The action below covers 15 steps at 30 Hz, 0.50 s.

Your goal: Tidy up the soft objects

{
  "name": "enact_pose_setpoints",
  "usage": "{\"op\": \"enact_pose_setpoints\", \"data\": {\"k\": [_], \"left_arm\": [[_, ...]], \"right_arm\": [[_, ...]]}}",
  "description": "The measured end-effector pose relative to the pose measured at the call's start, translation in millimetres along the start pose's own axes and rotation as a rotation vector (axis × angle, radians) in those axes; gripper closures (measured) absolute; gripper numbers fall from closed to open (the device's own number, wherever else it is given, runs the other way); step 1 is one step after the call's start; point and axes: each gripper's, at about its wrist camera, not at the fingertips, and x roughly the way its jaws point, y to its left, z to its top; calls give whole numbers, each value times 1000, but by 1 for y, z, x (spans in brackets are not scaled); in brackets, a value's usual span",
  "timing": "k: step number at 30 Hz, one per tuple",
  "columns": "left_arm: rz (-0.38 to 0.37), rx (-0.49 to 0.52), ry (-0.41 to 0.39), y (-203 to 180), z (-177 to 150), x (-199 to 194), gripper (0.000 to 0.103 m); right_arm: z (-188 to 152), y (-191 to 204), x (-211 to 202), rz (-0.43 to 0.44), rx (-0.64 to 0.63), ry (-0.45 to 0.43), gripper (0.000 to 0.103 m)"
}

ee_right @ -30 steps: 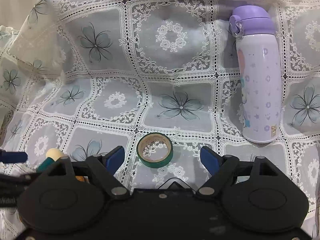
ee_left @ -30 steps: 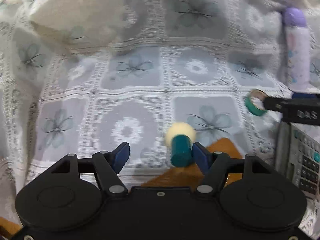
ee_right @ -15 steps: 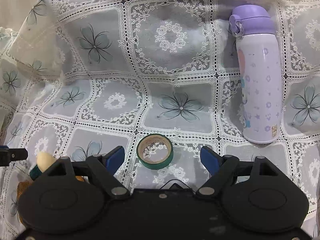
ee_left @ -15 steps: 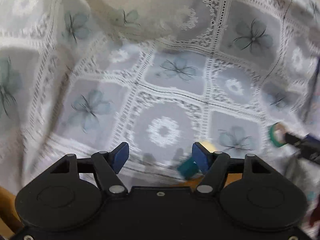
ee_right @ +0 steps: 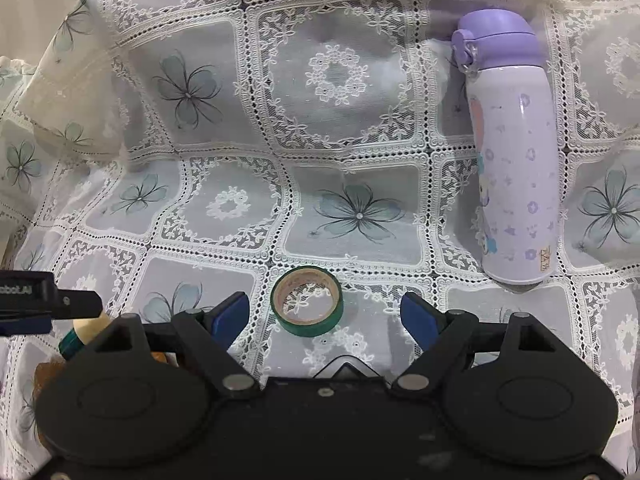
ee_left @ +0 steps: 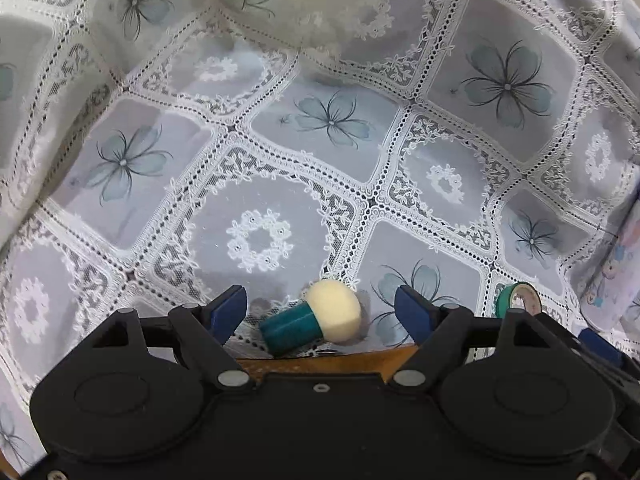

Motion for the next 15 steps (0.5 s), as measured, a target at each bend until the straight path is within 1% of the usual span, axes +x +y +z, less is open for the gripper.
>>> {"op": "enact_pose_setpoints", "data": {"k": [1, 2, 5, 6, 8, 9, 13, 15], "left_arm": [[1, 0, 0, -2, 0, 2, 32], [1, 4, -1, -3, -1, 4, 43], [-3, 27, 8, -7, 2, 9, 61], [-11, 33, 8, -6, 3, 10, 62], [-30, 46, 11, -5, 6, 10, 69], [-36, 56, 8, -6, 8, 9, 69], [3, 148, -29, -13, 16, 4, 69], [3, 197, -40, -15, 20, 3, 69]], "right_arm": [[0, -1, 0, -1, 3, -1, 21], [0, -3, 0, -2, 5, -1, 21], [0, -6, 0, -6, 7, -1, 21], [-1, -7, 0, -8, 9, -2, 21], [0, -9, 1, -10, 11, -2, 21], [0, -10, 1, -12, 12, -2, 21], [1, -15, 2, -22, 25, -5, 21], [3, -18, 2, -29, 36, -6, 21]]}}
